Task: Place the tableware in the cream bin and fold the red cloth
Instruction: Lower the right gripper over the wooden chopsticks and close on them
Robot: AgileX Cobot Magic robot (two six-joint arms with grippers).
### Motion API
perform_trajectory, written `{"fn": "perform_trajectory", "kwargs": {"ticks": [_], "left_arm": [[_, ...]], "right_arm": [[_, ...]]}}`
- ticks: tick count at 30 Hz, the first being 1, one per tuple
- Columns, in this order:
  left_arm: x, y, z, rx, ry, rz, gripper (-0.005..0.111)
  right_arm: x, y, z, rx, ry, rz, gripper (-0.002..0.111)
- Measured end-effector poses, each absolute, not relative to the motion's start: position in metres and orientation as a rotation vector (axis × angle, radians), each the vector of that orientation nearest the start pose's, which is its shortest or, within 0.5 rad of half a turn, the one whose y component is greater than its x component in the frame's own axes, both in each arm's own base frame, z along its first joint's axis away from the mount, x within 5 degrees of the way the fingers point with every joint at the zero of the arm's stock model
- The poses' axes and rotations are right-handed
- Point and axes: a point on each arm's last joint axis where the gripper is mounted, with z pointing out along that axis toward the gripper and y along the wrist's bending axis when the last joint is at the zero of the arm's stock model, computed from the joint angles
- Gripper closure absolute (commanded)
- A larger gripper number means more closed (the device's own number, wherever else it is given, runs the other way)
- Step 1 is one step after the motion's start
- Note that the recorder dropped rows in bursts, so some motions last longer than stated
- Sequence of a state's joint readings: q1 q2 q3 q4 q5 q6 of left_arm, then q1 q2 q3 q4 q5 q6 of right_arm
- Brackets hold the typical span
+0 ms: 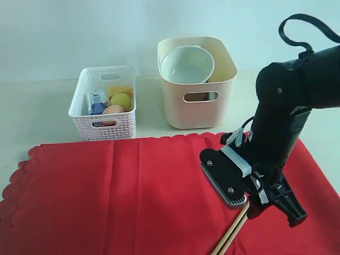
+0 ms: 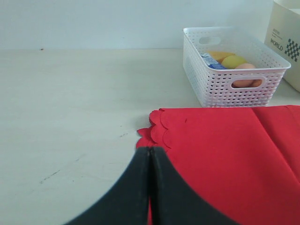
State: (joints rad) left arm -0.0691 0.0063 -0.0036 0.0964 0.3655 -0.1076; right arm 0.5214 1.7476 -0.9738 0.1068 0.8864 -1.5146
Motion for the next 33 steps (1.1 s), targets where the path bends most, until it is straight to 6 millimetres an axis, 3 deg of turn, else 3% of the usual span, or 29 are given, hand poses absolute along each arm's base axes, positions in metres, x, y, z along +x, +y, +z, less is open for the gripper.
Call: {"fn": "perform_trajectory", "kwargs": {"ticks": [8,20,24,31,33], "left_arm": [[0.053,-0.001,0.181,0.024,1.850,-0.029,0.107],[0.053,-0.001,0.181,0.024,1.850,-0.029,0.107],[0.053,-0.001,0.181,0.024,1.850,-0.029,0.107],[0.053,-0.001,0.181,0.024,1.850,-0.029,0.107],[0.053,-0.001,0.181,0.024,1.850,-0.029,0.107]], "right_arm": [[0.258,0.157,0.132,-2.651,1.694,0.146,0.063],[0.261,0.158,0.116,-2.679,1.701,0.163,0.063],[0.261,0.157,0.115,-2.693,1.691,0.151,0.073],[0.263,0.156,0.115,-2.697,1.687,0.110,0.108],[0.263,0.156,0.115,-2.699,1.692,0.114,0.108]]}}
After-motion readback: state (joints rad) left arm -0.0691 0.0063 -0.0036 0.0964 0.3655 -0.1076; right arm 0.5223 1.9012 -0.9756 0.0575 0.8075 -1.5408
